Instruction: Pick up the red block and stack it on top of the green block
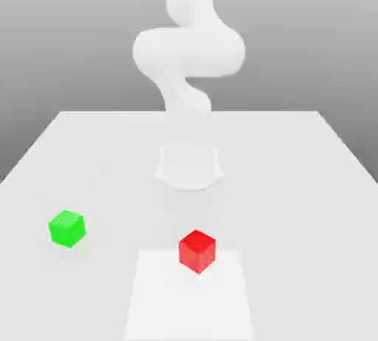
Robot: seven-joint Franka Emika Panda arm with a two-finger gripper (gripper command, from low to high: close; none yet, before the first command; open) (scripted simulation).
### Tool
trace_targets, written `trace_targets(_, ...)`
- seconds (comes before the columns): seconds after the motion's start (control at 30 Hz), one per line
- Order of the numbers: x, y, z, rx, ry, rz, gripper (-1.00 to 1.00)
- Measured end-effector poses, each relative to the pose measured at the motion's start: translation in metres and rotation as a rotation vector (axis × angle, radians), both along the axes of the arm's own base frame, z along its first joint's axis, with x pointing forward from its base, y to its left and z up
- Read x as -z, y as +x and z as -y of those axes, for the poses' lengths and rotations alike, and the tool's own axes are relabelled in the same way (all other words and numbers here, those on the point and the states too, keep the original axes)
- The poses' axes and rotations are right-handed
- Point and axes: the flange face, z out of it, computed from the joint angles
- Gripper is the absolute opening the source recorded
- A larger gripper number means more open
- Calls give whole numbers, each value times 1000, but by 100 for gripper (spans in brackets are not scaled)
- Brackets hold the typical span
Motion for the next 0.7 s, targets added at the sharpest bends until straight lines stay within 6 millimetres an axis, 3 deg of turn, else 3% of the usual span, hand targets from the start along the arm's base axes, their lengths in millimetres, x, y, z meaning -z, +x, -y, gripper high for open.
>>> trace_targets(0.13,99,34,0,-133,-74,-145,0)
trace_targets(0.3,224,43,-7,-319,-160,-321,0)
trace_targets(0.43,326,22,-14,-495,-226,-471,0)
trace_targets(0.6,450,-28,-19,-726,-293,-650,0)
trace_targets(0.7,486,-35,-20,-761,-303,-671,0)
